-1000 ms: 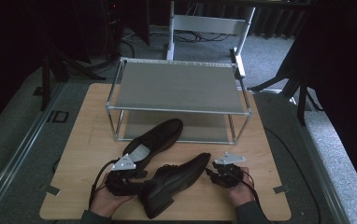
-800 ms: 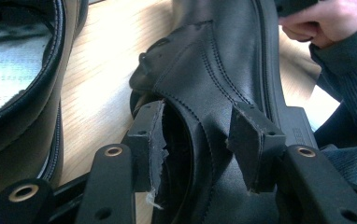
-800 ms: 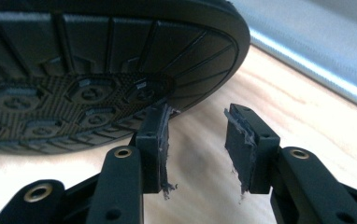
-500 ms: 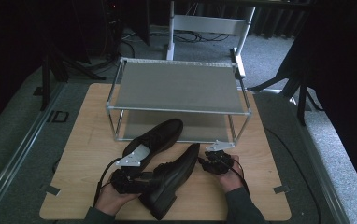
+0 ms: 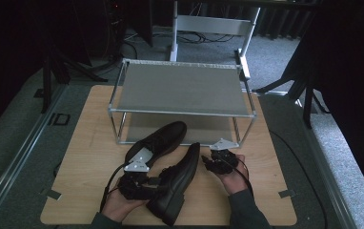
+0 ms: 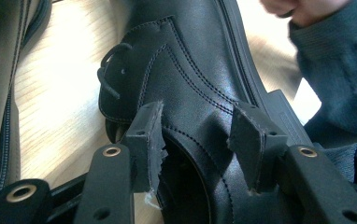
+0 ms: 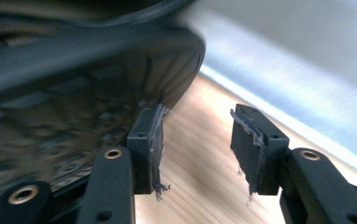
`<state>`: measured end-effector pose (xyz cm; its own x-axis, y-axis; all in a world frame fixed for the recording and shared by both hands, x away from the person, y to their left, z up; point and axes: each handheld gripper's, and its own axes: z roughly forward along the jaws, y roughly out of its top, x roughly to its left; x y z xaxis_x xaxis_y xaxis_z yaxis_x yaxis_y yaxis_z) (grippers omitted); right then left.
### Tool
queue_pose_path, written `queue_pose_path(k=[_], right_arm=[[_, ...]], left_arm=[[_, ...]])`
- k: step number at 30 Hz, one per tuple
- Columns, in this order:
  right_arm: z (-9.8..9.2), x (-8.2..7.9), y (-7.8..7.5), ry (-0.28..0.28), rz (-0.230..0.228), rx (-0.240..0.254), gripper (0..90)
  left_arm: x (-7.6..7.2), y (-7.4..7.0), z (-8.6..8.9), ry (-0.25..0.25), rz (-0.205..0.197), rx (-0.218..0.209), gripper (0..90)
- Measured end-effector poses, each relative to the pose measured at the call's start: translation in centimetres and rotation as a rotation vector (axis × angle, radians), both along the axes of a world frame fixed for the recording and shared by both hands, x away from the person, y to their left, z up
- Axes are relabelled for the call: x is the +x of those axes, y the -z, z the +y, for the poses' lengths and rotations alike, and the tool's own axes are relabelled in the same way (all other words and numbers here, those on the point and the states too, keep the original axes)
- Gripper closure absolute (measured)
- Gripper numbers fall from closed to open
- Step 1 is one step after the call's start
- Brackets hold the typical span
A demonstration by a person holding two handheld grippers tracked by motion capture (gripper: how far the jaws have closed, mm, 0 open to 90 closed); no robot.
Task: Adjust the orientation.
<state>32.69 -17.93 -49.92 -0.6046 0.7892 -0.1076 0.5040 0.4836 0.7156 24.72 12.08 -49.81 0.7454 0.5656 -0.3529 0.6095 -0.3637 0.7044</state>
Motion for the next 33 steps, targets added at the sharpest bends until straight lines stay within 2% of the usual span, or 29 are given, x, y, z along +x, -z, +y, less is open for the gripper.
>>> queue_pose_path(k=[5,7,9,11,12,14,16,18,22,24,30,32,33], right_arm=[[0.0,-2.0,-3.3,-0.022,-0.094,0.070,47.8],[0.6,-2.5,-4.2,-0.053,-0.117,0.068,45.8],[1.2,-2.9,-4.5,-0.088,-0.121,0.056,45.6],[1.6,-2.8,-4.1,-0.078,-0.112,0.009,45.8],[1.5,-2.7,-3.8,-0.075,-0.103,0.017,47.0],[0.9,-2.6,-3.7,-0.068,-0.075,0.072,47.8],[0.6,-2.8,-3.7,-0.070,-0.073,0.069,49.8],[0.4,-2.9,-3.7,-0.070,-0.073,0.053,50.1],[-0.7,-3.1,-3.5,-0.063,-0.053,0.083,50.1],[-1.3,-3.3,-3.3,-0.052,-0.043,0.091,51.1],[-2.7,-4.0,-2.9,-0.028,-0.024,0.050,55.1],[-3.0,-4.2,-2.7,-0.034,-0.010,0.048,63.7],[-3.0,-4.4,-2.6,-0.043,-0.005,0.036,64.8]], left_arm=[[-0.2,-0.4,-0.5,0.004,-0.009,0.011,54.6],[-0.2,-0.6,-0.8,0.010,-0.014,0.019,54.6],[-0.3,-0.8,-1.0,0.019,-0.022,0.022,54.6],[-0.4,-0.9,-1.2,0.026,-0.025,0.020,54.6],[-0.5,-1.0,-1.3,0.029,-0.028,0.028,54.5],[-0.5,-1.0,-1.3,0.043,-0.035,0.016,54.4],[-0.6,-1.2,-1.5,0.055,-0.050,0.010,54.4],[-0.7,-1.5,-1.3,0.058,-0.065,-0.020,54.8],[-1.0,-2.4,-0.3,0.013,-0.127,-0.050,53.7],[-1.0,-2.6,0.2,-0.014,-0.147,-0.046,53.7],[-0.7,-1.8,0.9,-0.047,-0.135,-0.011,53.8],[-0.7,-1.4,0.8,-0.041,-0.126,-0.002,53.8],[-0.7,-1.2,0.8,-0.040,-0.123,-0.003,53.8]])
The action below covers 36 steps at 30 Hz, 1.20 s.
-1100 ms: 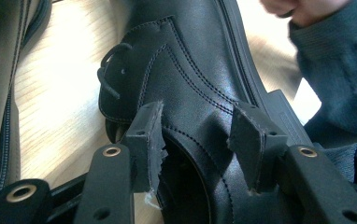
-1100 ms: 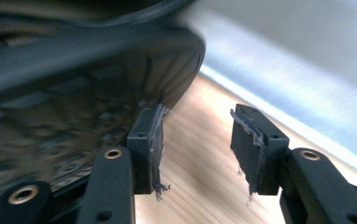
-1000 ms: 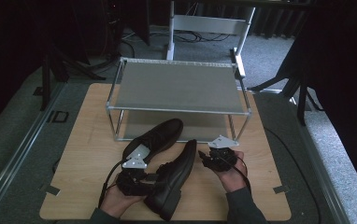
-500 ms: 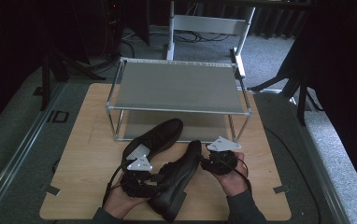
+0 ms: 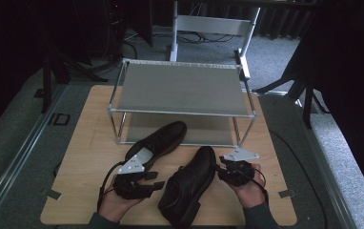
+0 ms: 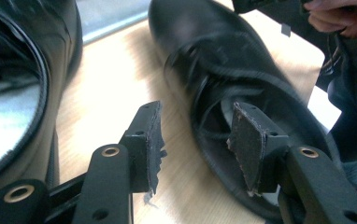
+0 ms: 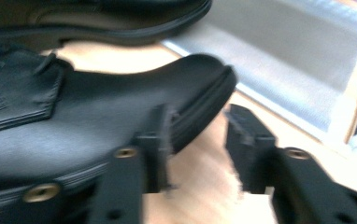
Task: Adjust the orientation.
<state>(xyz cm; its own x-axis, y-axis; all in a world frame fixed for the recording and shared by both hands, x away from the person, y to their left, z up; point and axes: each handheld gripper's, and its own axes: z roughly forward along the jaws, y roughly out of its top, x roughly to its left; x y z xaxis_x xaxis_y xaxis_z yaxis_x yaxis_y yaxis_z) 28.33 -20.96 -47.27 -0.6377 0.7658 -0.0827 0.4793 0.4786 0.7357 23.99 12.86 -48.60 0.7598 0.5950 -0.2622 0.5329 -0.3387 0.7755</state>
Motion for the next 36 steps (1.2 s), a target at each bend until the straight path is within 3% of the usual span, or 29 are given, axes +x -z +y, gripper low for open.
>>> queue_pose_path(k=[2,5,9,11,20,25,31,36], right_arm=[[-0.1,-0.3,0.2,0.007,-0.009,-0.037,64.5],[-0.7,-0.4,0.7,0.022,0.014,-0.048,63.5],[-1.7,-0.4,2.1,0.035,0.076,-0.062,61.3],[-1.8,-0.4,2.9,0.001,0.124,-0.025,61.6],[-2.4,-1.7,3.7,0.037,0.118,-0.052,58.4],[-2.7,-2.6,4.6,0.028,0.163,-0.038,59.3],[-2.4,-1.1,5.4,0.031,0.195,0.043,64.2],[-1.1,0.6,5.3,0.009,0.192,0.034,67.1]], left_arm=[[0.0,0.2,-0.1,0.005,0.007,0.004,53.8],[-0.1,0.4,-0.6,0.020,0.012,-0.001,53.8],[-0.3,0.9,-1.6,0.044,0.022,0.019,54.2],[-0.3,1.2,-2.1,0.057,0.028,0.040,54.5],[-0.9,2.3,-3.7,0.122,0.056,0.057,55.9],[-1.2,3.4,-4.8,0.171,0.097,0.050,56.7],[-1.2,4.0,-6.2,0.196,0.116,0.051,58.8],[-1.3,4.3,-7.4,0.223,0.128,0.040,58.8]])
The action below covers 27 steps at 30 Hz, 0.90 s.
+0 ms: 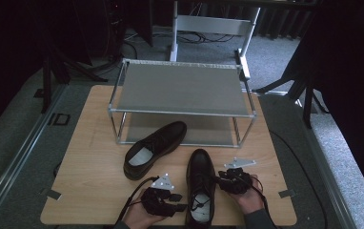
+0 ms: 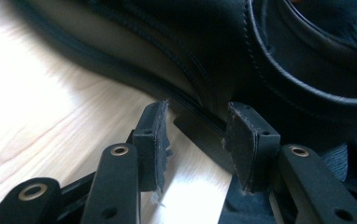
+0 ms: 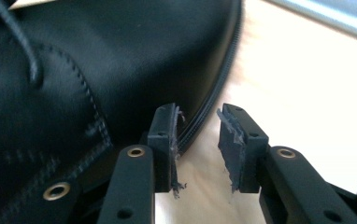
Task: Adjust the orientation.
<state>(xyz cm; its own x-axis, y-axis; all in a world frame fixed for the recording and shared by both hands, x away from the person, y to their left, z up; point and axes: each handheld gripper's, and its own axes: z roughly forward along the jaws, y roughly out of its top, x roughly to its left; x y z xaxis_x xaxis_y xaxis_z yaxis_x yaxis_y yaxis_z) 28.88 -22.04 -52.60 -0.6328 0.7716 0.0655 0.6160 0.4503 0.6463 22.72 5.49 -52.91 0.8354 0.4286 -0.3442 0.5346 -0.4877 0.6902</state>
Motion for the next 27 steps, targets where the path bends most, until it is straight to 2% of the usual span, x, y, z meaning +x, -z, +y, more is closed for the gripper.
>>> queue_pose_path(k=[5,7,10,13,15,18,21,24,27], right_arm=[[1.4,1.3,-0.2,-0.031,-0.012,-0.029,67.6],[1.4,1.5,-0.4,-0.035,-0.020,-0.034,62.4],[0.5,1.3,-1.4,-0.015,-0.042,0.006,57.0],[-0.6,0.5,-3.1,0.019,-0.084,0.012,56.0],[-1.4,-0.2,-4.2,0.026,-0.115,0.019,55.3],[-2.5,-1.4,-5.6,0.027,-0.153,0.038,54.6],[-3.2,-2.8,-6.5,-0.001,-0.167,0.062,53.4],[-3.3,-4.1,-6.6,-0.052,-0.162,0.064,51.9],[-3.1,-4.9,-6.2,-0.114,-0.139,0.039,51.3]], left_arm=[[0.0,0.0,-2.0,0.047,-0.014,-0.001,58.1],[0.0,0.0,-2.8,0.061,-0.017,0.000,57.9],[0.0,0.1,-3.8,0.069,-0.019,-0.005,58.0],[0.2,0.2,-4.4,0.074,-0.016,-0.014,62.0],[0.4,0.3,-4.9,0.075,-0.006,-0.025,63.4],[0.5,0.3,-5.5,0.070,-0.018,-0.022,63.4],[0.6,0.3,-5.4,0.074,-0.017,-0.022,63.3],[0.4,0.2,-5.0,0.049,-0.047,0.024,58.5],[0.5,-0.4,-3.6,0.008,-0.064,0.010,57.8]])
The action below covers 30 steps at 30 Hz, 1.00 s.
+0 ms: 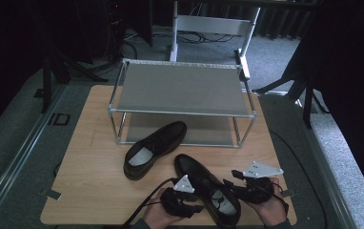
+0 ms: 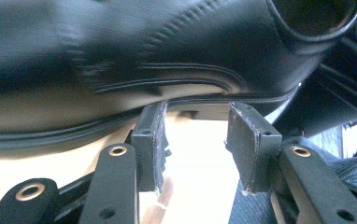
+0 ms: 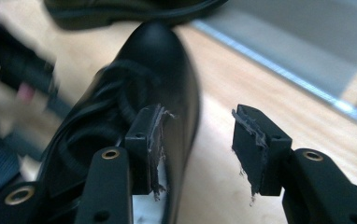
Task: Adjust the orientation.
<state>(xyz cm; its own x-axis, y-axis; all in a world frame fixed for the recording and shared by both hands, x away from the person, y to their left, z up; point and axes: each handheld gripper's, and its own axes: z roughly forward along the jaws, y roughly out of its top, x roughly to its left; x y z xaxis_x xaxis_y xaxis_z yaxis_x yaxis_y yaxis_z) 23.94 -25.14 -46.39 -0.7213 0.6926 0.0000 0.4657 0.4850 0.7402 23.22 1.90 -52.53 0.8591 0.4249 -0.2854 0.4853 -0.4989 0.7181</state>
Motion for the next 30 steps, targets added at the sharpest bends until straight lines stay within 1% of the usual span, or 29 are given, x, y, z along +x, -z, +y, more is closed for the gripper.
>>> queue_pose_path(k=[2,4,10,13,15,17,19,21,22,24,25,26,27,28,30], right_arm=[[0.2,-0.3,0.3,-0.026,0.019,-0.016,50.8],[0.3,-0.5,0.6,-0.037,0.033,-0.028,50.9],[0.7,-0.7,1.1,-0.065,0.056,-0.065,50.8],[0.6,-0.9,1.1,-0.071,0.060,-0.061,50.0],[0.6,-0.9,1.1,-0.082,0.063,-0.064,48.6],[0.4,-1.1,1.0,-0.101,0.068,-0.067,46.6],[0.2,-1.3,1.1,-0.103,0.074,-0.059,46.2],[0.2,-1.0,1.5,-0.089,0.084,-0.052,48.9],[0.3,-0.7,1.7,-0.071,0.086,-0.053,49.8],[0.6,0.0,2.1,-0.060,0.097,-0.046,52.5],[0.9,0.4,2.3,-0.054,0.099,-0.056,52.5],[1.3,0.7,2.3,-0.056,0.094,-0.074,53.6],[1.5,0.9,2.2,-0.060,0.068,-0.077,55.0],[1.6,1.1,2.1,-0.060,0.068,-0.078,58.8],[1.9,1.4,2.3,-0.064,0.071,-0.080,71.3]], left_arm=[[0.1,-0.6,1.2,-0.036,-0.025,0.003,57.4],[0.4,-1.0,2.4,-0.072,-0.041,0.001,57.1],[1.0,-1.5,5.6,-0.169,-0.046,-0.025,56.8],[1.2,-1.5,6.6,-0.196,-0.048,-0.027,56.8],[1.3,-1.5,7.1,-0.211,-0.043,-0.028,56.7],[1.2,-1.4,7.5,-0.221,-0.044,-0.027,56.4],[1.3,-1.4,7.7,-0.227,-0.041,-0.031,56.4],[1.3,-1.3,7.8,-0.232,-0.040,-0.029,56.4],[1.4,-1.4,7.9,-0.232,-0.041,-0.029,56.4],[1.4,-1.4,8.0,-0.235,-0.044,-0.031,56.4],[1.4,-1.5,8.1,-0.237,-0.045,-0.033,56.3],[1.4,-1.5,8.1,-0.240,-0.044,-0.036,56.4],[1.4,-1.4,8.2,-0.242,-0.042,-0.039,56.4],[1.5,-1.4,8.3,-0.245,-0.039,-0.038,56.4],[1.5,-1.2,8.4,-0.250,-0.034,-0.037,56.4]])
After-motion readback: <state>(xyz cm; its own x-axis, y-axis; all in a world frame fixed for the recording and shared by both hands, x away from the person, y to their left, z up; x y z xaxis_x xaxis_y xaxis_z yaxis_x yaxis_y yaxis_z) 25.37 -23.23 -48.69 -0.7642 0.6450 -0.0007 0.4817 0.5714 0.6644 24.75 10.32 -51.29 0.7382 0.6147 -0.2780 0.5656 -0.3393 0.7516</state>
